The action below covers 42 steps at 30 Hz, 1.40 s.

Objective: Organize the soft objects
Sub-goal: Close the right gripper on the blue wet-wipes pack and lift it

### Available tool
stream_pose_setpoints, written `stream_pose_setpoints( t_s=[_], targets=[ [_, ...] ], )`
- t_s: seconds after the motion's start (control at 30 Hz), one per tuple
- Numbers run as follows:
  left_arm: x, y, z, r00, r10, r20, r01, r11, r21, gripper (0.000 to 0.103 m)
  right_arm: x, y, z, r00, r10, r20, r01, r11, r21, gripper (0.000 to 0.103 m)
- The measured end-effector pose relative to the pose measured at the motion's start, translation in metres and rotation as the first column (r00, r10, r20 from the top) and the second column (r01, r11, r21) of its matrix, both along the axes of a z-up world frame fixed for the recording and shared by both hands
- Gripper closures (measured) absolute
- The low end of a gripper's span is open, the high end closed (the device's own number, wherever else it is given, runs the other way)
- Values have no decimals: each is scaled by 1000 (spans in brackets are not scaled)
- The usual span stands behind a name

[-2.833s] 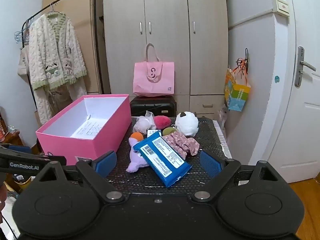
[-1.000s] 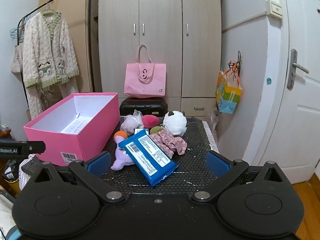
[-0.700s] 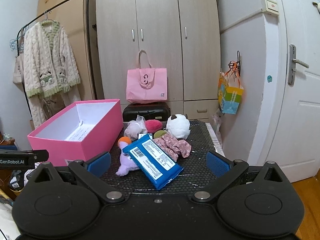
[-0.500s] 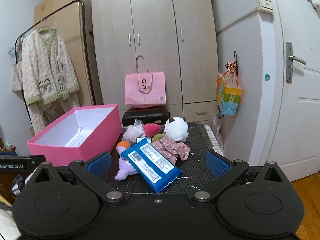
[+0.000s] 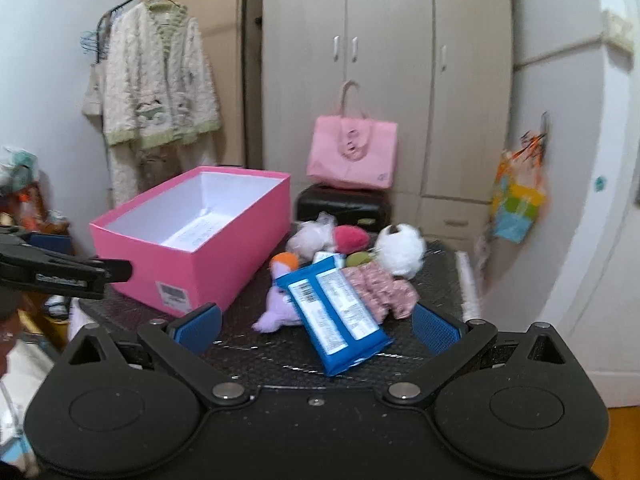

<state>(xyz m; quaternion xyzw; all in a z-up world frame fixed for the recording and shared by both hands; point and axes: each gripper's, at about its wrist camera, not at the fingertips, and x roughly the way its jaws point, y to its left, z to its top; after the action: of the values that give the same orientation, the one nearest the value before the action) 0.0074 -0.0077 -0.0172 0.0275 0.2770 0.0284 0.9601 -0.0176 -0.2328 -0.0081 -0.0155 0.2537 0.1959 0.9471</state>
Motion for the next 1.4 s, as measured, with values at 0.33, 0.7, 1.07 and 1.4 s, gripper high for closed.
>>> stream_pose_setpoints(
  t_s=[0.33,0.7,1.07,1.4],
  targets=[
    [33,-51,9,976,-205,68,198,976,88,0,11,-27,-3,998,64,4,-64,995,71,0],
    [88,-98,-3,908,-418,32,411,902,134,1,60,-44,-68,998,-59,10,58,989,137,0],
    [155,-123,-42,862,-485,-146,500,860,97,32,88,-16,-118,997,7,-72,-4,999,37,1],
    [177,-115,-64,813,-534,-231,543,839,-27,51,90,1,-133,997,-29,-76,28,999,-18,22]
  ],
)
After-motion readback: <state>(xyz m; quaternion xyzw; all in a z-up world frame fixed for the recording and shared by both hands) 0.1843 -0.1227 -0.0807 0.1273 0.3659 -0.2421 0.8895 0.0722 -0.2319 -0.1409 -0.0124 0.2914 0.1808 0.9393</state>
